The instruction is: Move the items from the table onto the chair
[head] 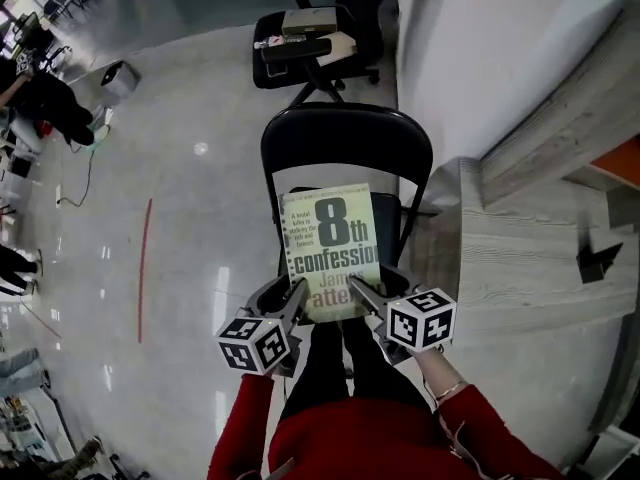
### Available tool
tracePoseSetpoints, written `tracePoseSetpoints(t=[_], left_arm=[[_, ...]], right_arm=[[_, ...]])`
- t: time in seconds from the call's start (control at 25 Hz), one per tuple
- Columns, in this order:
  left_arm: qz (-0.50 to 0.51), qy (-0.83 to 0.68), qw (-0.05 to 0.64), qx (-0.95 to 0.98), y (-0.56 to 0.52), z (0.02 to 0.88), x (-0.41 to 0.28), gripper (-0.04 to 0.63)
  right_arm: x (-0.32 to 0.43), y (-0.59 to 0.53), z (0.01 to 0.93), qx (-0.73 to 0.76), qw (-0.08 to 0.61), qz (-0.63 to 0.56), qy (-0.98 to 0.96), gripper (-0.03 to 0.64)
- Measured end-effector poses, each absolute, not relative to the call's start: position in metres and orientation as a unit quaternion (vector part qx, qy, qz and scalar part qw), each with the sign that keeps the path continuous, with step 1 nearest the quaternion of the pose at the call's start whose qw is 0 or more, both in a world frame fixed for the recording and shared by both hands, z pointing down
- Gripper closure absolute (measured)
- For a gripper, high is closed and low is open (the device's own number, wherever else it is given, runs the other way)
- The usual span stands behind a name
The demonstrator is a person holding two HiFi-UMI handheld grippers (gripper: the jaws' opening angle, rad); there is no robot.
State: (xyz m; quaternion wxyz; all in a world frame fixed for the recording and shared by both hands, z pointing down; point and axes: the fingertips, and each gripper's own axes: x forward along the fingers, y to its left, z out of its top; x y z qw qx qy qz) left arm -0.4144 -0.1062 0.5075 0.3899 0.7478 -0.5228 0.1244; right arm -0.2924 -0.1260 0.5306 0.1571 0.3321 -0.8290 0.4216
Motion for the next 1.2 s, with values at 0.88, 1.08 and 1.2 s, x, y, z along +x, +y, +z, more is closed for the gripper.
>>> tracePoseSetpoints(t=[0.88,1.08,1.2], left_arm=[[0.225,-0.422,0.470,0.742,-0.163,0.773,-0.406,0.453],[0.243,-0.427,0.481,0.726,-0.160,0.822,-0.407,0.456],[0.243,-0.430,0.477,0.727,-0.162,0.827,-0.406,0.456]], right_arm=[[-0.279,-0.156,0.779,0.419,0.202,0.509,-0.725,0.370],[-0.281,-0.150,0.833,0.415,0.213,0.533,-0.706,0.370],[-0.281,-0.152,0.841,0.410,0.209,0.533,-0.710,0.370]])
